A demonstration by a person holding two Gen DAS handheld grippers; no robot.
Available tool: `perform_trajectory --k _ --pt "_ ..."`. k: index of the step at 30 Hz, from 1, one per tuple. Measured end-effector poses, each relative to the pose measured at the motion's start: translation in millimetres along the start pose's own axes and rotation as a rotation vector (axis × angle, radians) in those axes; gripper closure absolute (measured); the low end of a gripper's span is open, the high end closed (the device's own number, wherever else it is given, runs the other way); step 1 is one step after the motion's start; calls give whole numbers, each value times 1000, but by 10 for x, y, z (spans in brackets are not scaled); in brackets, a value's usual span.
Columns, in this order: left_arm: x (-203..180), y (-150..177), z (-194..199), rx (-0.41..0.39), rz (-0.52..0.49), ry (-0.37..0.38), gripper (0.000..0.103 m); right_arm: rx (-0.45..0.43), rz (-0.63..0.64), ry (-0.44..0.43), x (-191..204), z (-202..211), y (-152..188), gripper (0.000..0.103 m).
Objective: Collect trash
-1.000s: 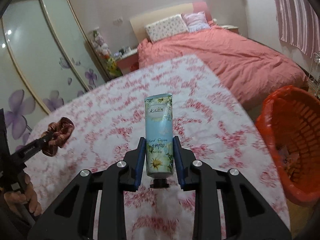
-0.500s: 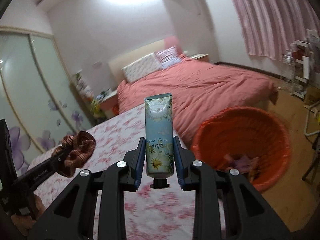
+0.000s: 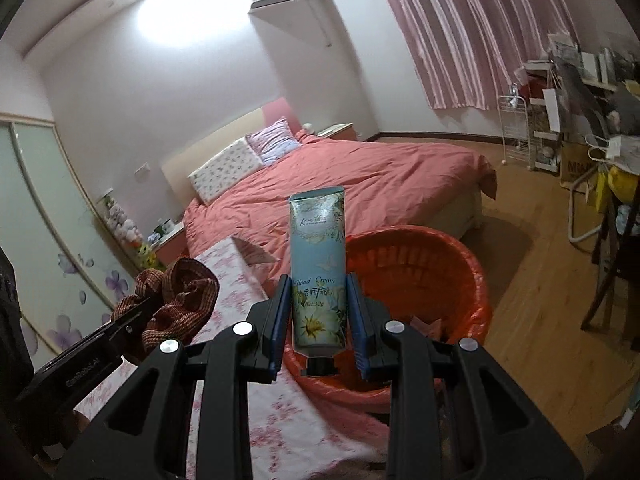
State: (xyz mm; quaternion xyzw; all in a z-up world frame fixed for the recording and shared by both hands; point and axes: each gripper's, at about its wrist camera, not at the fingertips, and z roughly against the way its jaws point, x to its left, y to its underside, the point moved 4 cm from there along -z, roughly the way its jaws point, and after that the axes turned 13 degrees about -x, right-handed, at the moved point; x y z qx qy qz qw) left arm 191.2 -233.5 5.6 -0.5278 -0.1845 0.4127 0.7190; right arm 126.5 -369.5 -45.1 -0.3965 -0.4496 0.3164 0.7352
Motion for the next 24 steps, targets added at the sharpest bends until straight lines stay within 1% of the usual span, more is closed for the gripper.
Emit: perform_trajectory --k 8,12,13,15,16,17,20,22,24 --pt "-226 53 -428 33 0 35 81 27 -47 -4 -232 -220 13 75" --pt "-253 150 -751 67 3 40 70 51 -88 1 -406 -422 -8 74" --pt "-254 170 -808 74 7 42 68 51 -89 7 -401 -404 7 73" --pt "-232 219 -901 91 16 38 60 57 -91 5 -431 -417 1 66" --pt "-207 236 -931 97 21 30 58 55 -87 3 -441 -409 -1 61" --pt "-169 254 -945 98 24 22 56 52 -73 5 -444 -385 -5 58" --pt "-52 281 -922 101 39 -5 52 57 -47 16 -402 -305 26 56" --pt "7 271 -852 94 40 -23 50 56 -47 25 -407 -269 18 51" --pt "76 256 -732 75 31 -43 44 43 -30 34 -387 -207 -9 45"
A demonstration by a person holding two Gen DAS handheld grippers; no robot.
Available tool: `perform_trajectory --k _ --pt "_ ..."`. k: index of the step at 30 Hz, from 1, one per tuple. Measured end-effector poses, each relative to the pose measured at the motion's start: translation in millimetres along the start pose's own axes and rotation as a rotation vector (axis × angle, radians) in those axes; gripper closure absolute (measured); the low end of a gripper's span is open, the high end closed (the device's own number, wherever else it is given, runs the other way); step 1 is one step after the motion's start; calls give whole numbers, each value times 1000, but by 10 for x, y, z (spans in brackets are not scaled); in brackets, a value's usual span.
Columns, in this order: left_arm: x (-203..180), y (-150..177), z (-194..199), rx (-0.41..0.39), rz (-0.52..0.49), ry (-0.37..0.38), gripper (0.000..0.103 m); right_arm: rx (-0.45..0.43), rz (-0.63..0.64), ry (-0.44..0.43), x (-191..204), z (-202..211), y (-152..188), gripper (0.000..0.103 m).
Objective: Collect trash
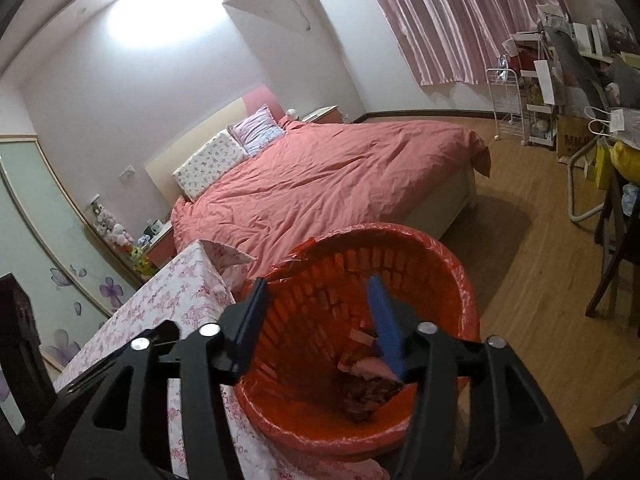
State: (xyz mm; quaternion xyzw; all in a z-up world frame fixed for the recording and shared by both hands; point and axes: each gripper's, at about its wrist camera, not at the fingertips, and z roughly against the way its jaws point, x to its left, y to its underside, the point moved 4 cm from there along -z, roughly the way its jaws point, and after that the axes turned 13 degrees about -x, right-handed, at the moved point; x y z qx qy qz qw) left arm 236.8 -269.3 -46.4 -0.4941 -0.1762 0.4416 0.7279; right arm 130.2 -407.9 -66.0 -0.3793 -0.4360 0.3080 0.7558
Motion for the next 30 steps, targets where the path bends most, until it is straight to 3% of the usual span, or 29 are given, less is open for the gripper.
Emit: perform_trajectory --k 5,6,11,17,21,30 --pt "215 -16 512 -85 -36 -85 26 -72 107 43 158 282 -85 25" --pt "277 -18 635 -103 -39 -106 21 -92 139 51 221 375 -95 16" --pt "587 62 1294 -187 -49 -247 6 -174 286 131 512 816 -77 2" --pt "813 261 1900 -216 -11 -355 4 -217 354 114 673 1198 -7 2" --pt "847 450 2223 -213 -37 -450 4 -259 425 131 793 1422 117 2" --pt "806 782 2741 -242 -30 -483 4 -244 433 112 863 1683 451 2"
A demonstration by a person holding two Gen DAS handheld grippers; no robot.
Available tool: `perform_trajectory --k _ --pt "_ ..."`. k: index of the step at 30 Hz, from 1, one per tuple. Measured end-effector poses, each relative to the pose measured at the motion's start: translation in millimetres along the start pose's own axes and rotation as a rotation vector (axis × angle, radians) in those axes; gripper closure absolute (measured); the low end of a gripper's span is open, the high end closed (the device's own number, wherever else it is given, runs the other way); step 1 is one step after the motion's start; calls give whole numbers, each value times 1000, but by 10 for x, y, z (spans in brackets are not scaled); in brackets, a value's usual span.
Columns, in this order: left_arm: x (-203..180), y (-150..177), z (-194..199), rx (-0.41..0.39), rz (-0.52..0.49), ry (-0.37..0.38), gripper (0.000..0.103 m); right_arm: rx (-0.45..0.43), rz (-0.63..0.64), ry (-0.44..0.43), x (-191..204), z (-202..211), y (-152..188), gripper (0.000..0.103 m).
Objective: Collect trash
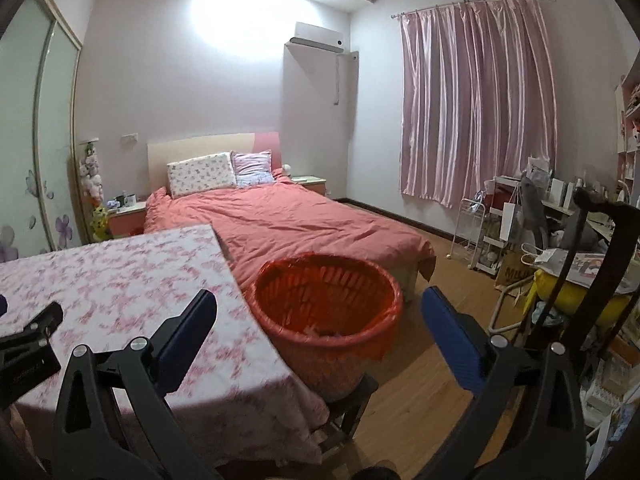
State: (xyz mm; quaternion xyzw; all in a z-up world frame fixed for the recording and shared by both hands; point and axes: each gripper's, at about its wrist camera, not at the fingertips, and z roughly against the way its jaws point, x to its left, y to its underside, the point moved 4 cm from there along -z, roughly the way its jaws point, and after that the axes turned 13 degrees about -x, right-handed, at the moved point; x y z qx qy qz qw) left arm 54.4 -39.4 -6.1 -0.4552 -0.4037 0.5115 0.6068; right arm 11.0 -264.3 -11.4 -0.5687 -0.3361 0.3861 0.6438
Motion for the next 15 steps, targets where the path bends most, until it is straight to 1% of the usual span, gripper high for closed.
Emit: perform_trajectory --k 11,15 --pt "232 143 284 -7 86 -50 4 26 -26 23 40 183 116 2" --pt "277 169 333 -7 98 -58 4 43 -33 25 66 217 167 2"
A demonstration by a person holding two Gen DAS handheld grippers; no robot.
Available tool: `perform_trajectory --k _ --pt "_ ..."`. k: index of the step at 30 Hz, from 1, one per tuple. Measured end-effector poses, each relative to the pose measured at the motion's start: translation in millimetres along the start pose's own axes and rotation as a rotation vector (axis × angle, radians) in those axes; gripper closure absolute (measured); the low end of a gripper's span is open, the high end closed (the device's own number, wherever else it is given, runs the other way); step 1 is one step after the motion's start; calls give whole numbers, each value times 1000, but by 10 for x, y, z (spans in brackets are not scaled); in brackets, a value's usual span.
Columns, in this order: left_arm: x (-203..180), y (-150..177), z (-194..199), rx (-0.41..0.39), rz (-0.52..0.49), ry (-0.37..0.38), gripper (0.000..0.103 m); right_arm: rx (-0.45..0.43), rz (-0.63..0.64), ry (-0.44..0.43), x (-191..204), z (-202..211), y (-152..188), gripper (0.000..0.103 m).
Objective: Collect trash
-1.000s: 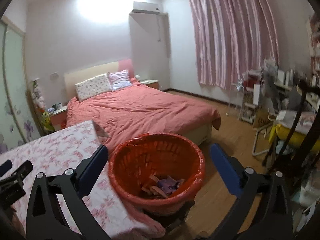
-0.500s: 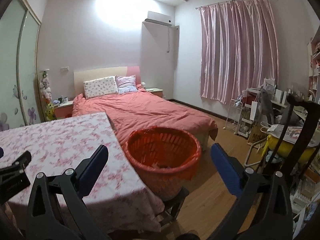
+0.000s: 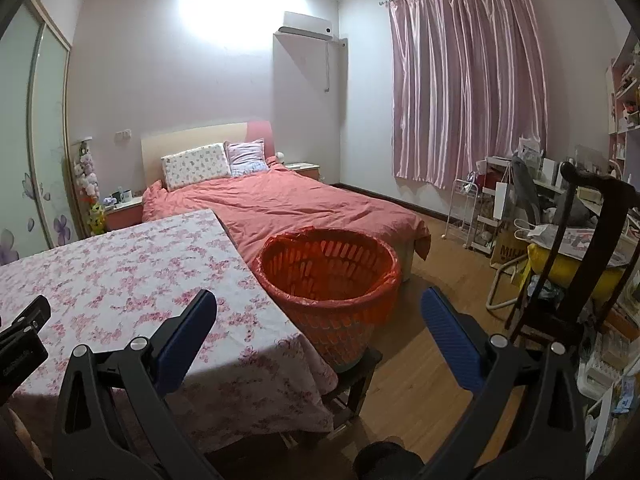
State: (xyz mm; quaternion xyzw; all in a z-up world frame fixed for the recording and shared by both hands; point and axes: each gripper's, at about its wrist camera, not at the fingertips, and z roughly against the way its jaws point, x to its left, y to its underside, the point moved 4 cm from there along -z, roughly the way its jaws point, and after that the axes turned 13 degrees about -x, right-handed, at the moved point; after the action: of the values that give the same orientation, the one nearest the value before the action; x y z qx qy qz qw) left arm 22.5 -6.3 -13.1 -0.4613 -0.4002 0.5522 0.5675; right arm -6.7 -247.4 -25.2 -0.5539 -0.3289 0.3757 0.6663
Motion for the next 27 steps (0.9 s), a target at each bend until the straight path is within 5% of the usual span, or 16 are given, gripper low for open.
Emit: perform_trajectory --k 14,27 --pt "-34 134 -42 42 -23 -1 4 107 5 11 35 -48 214 2" --pt "-160 195 -64 65 -71 12 4 113 -2 -2 19 -46 209 2"
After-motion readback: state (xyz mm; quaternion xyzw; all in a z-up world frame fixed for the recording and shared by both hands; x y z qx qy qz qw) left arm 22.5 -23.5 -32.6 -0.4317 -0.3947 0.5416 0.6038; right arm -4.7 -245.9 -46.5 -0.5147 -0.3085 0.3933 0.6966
